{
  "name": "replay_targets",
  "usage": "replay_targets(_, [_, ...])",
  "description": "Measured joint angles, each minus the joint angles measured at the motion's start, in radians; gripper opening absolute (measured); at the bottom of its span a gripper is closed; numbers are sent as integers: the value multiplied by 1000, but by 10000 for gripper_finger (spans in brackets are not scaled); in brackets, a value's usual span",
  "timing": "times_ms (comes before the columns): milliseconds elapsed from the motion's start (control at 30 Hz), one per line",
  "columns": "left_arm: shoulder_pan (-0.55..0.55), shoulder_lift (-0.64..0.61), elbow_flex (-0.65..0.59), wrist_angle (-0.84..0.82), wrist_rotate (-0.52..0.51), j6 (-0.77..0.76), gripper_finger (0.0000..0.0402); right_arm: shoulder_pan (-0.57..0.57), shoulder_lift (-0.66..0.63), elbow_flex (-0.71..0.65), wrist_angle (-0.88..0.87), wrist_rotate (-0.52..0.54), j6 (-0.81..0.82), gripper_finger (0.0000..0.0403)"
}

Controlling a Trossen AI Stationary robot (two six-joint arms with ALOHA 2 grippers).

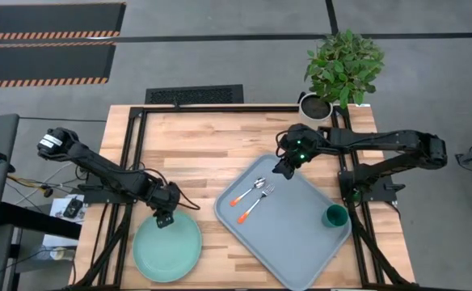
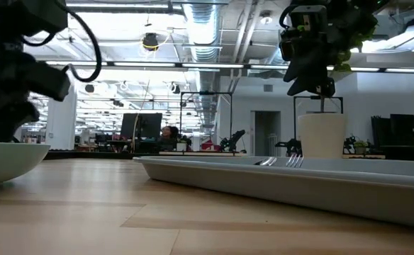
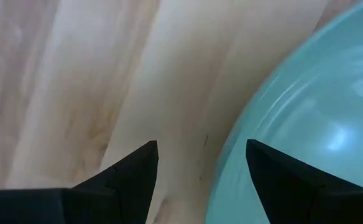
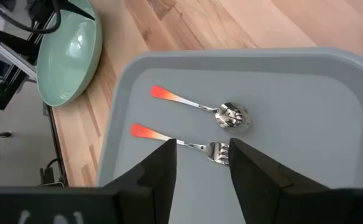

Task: Pick and place plate/cup/fork/spoon on tray
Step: Put the blue plate on the blue tray to the right of the orange fork

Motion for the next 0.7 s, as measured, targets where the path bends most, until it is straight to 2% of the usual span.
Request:
replay_targets(100, [0,0,-32,55,81,6,211,0,0,0,0,0,0,165])
replay_targets(167, [-1,0,-50,91,120,4,182,0,0,0,0,0,0,163])
replay_targets(400, [-7,-4,-86,115,92,-52,25,0,0,0,2,1,15,157])
replay_targets(700, [-7,1,-51,153,64,-77,4,0,1,0,4,1,16,150])
